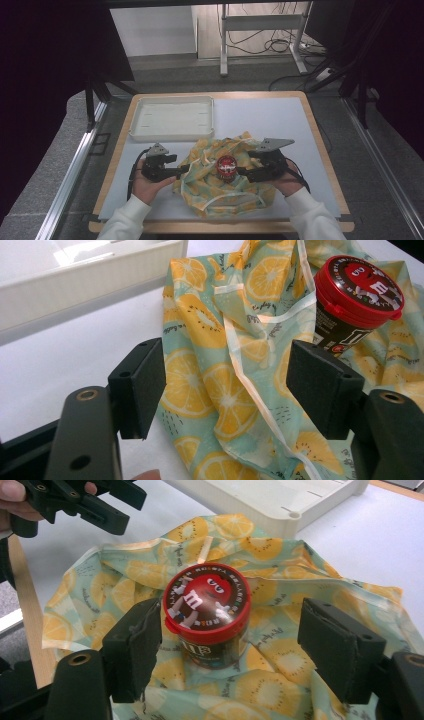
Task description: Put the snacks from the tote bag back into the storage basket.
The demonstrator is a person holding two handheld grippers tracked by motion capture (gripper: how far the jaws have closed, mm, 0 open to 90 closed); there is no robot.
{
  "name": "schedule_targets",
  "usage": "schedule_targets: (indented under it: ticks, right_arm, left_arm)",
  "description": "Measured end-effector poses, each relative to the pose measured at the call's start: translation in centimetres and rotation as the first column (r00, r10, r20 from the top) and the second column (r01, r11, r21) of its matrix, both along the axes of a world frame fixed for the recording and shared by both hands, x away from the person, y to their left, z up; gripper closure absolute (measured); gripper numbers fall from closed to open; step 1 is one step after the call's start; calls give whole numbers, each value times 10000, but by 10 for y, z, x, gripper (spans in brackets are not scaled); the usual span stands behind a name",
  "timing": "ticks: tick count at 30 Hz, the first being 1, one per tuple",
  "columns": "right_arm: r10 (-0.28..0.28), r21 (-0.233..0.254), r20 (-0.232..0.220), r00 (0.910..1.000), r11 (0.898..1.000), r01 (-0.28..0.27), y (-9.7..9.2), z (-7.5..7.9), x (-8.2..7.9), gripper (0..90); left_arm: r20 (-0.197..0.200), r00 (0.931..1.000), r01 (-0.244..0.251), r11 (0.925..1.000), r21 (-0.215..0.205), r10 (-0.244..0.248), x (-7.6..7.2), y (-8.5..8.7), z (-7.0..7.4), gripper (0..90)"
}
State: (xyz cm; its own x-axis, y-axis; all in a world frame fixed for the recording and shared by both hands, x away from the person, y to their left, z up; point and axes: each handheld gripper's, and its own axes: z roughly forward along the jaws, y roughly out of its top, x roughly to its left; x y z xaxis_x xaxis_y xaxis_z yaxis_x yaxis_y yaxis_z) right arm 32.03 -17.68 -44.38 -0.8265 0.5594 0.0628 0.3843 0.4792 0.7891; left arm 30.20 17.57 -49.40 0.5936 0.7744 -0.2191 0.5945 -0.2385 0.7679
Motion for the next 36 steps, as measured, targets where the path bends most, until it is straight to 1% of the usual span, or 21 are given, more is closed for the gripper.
schedule_targets:
  ticks: [7,16,25,31,36]
  right_arm:
    - [109,-124,-97,9999,9999,-110,7,-2,0,228]
    - [187,-381,-225,9996,9991,-196,19,-7,1,201]
    - [144,-951,-374,9992,9953,-179,40,-20,7,166]
    - [94,-1156,-336,9994,9932,-132,45,-24,9,150]
    - [123,-1295,-352,9993,9914,-168,50,-27,10,135]
  left_arm:
    - [-49,10000,21,10000,-17,-21,0,0,-1,322]
    - [-118,9999,22,10000,43,-21,0,0,-2,321]
    - [-81,9999,-66,10000,35,66,-2,2,-2,321]
    - [-81,9998,-170,9999,26,170,-3,5,-2,321]
    - [-63,9999,-151,9999,46,151,-5,4,-1,320]
